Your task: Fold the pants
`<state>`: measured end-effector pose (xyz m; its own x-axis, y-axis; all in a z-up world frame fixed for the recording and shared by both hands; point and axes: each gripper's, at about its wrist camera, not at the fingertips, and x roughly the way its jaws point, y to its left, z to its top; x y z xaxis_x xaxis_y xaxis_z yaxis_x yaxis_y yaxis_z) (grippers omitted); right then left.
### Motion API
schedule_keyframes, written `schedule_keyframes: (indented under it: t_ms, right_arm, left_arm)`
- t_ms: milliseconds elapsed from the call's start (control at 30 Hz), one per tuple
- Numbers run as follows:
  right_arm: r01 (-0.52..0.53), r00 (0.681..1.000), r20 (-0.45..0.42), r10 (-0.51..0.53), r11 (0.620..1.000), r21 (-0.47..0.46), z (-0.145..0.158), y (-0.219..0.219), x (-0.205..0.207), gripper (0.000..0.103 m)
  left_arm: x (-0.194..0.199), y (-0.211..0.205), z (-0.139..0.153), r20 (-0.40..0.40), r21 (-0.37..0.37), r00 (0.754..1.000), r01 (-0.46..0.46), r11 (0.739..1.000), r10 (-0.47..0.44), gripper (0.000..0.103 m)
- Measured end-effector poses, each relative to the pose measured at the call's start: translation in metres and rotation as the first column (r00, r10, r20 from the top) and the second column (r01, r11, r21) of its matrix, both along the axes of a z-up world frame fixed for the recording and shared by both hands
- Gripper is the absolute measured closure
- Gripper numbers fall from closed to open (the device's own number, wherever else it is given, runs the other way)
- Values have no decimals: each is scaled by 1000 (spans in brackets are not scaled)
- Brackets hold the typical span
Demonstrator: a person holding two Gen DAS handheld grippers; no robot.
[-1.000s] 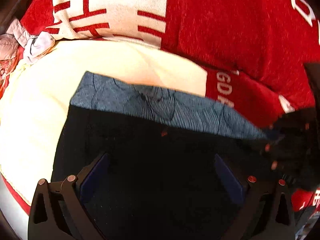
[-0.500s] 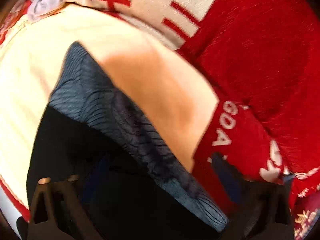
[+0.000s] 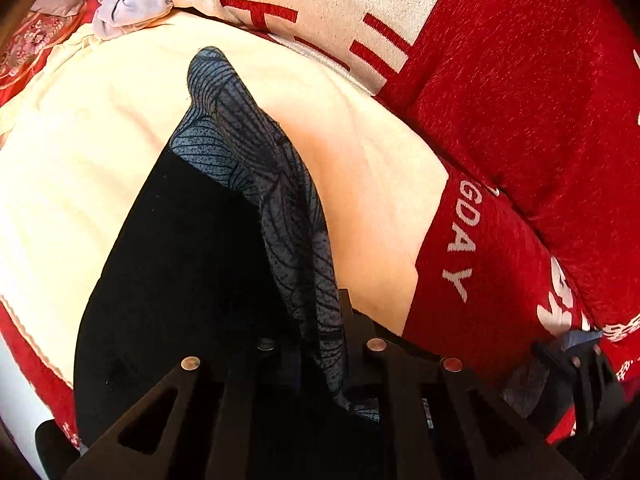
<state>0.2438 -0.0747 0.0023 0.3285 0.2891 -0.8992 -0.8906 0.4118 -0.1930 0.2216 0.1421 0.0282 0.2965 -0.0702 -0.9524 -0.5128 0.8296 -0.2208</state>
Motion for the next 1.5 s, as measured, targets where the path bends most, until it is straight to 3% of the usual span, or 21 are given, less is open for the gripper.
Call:
schedule_keyframes:
  t_ms: [33,67,100,167,333,467,633,867,900,967,1033,1133,1167,1200,1233,1333,1433,1500]
  right_arm:
    - [-3,999,-43,3,1000,4,0,-1,7,51]
    - [5,996,-91,-5,1000,7,2,-2,8,87]
    - [29,994,-108,-27,1000,13,8,-4,9,86]
    - [15,999,-49,-14,999,35,24,-6,-10,88]
    - [79,987,133,-90,993,91,63,-17,-88,88]
    - [92,958,269,-102,995,51,51,-19,-164,88]
    - [123,958,255,-129,992,39,21,-18,-229,88]
    - [140,948,299,-110,987,-82,-29,-5,-265,88]
    - [142,941,323,-104,985,-96,-33,-3,-268,88]
    - [156,927,359,-109,982,-107,-35,-1,-272,88]
    - [167,919,380,-107,978,-127,-38,0,-275,84]
    - [159,908,412,-71,970,-184,-38,4,-284,77]
    - [152,912,405,-66,971,-183,-35,3,-288,71]
    - [143,925,372,-74,976,-163,-29,-1,-291,67]
    - [142,946,306,-104,984,-105,-16,-7,-292,61]
    - [196,964,171,-206,978,69,20,-25,-286,52]
    - [292,945,81,-315,931,219,48,-35,-260,32]
    - [338,933,38,-359,905,260,49,-32,-242,32]
  left_arm:
    - [-6,3,4,5,-16,1000,3,1000,-3,89]
    - [-10,5,7,15,-37,1000,4,999,-4,89]
    - [-14,6,11,24,-41,1000,3,999,-2,89]
    - [-28,6,28,72,-49,997,16,999,-12,89]
    - [-84,-1,60,163,-57,986,42,998,-32,89]
    - [-142,0,61,202,-96,979,44,994,-24,89]
    - [-208,13,31,224,-154,975,34,987,2,89]
    - [-256,38,-37,177,-315,983,4,949,54,88]
    - [-261,41,-44,177,-337,982,-5,941,69,83]
    - [-268,46,-48,191,-373,977,-21,928,99,83]
    - [-270,46,-44,182,-359,978,-27,933,98,82]
    - [-281,47,-31,151,-275,983,-56,960,100,62]
    - [-287,50,-26,149,-250,983,-68,966,108,54]
    - [-294,54,-20,153,-228,981,-83,970,120,53]
    - [-302,60,-15,161,-217,979,-91,972,128,53]
    - [-312,73,-3,178,-202,970,-131,970,168,53]
    - [-294,68,9,218,-172,966,-101,980,137,53]
    - [-272,53,13,229,-144,969,-58,988,90,53]
